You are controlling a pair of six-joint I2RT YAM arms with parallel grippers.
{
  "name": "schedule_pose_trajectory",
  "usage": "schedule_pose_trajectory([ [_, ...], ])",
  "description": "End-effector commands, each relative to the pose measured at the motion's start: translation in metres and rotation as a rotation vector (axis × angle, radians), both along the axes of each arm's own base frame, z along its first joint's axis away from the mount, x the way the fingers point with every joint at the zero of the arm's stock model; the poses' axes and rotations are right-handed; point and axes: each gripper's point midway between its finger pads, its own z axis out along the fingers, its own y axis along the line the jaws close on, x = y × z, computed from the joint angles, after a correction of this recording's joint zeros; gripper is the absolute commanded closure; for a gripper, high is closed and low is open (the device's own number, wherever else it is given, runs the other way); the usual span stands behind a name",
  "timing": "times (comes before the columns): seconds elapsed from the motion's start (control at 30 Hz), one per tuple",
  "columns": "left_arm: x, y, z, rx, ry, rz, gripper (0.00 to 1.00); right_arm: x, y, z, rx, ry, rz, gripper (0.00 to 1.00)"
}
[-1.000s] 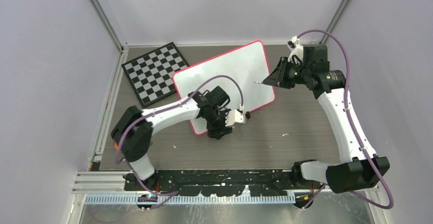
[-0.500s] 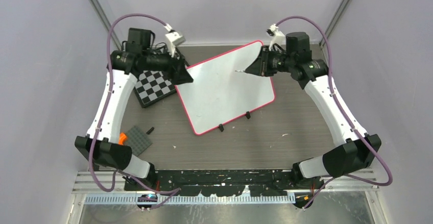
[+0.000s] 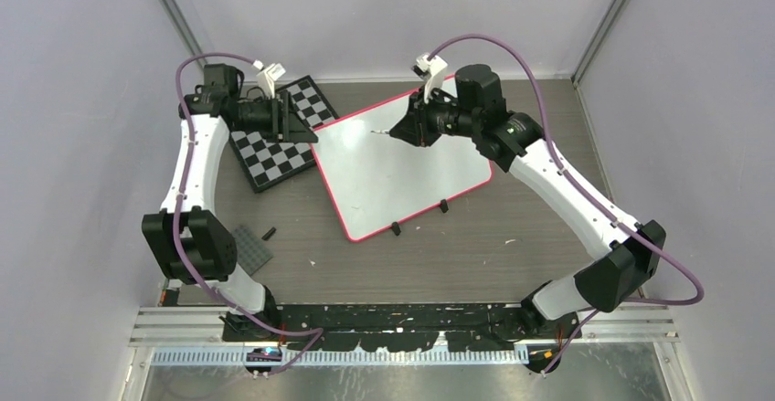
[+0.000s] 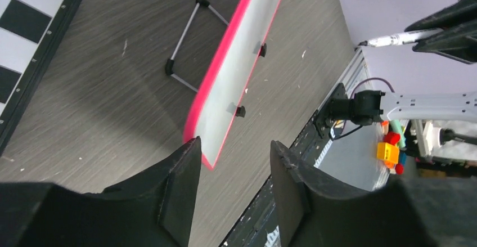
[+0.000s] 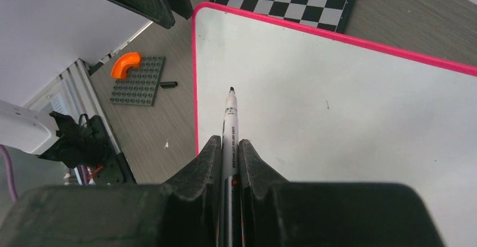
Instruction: Write a sentence on the whiteboard
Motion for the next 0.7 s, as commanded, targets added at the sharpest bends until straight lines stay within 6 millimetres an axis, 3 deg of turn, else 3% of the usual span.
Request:
schedule_pose_trajectory([
  [0.0,0.008,0.01,0.018,-0.101,-0.005,0.073,0.51,0.008,0.01,0.016,-0.009,-0.134,0.013,1.0],
  [0.13,-0.001,0.011,-0.002,-0.084,0.024,0.067,0.52,0.001,0.026,0.014,-0.007,-0.15,0.04,1.0],
  [0.3,-0.011,0.004,0.002,-0.125,0.016,0.032,0.51,-0.014,0.047,0.014,-0.018,-0.192,0.091,1.0],
  [0.67,0.013,0.003,-0.003,-0.111,0.007,0.036,0.57,-0.013,0.083,0.007,-0.007,-0.207,0.137,1.0],
])
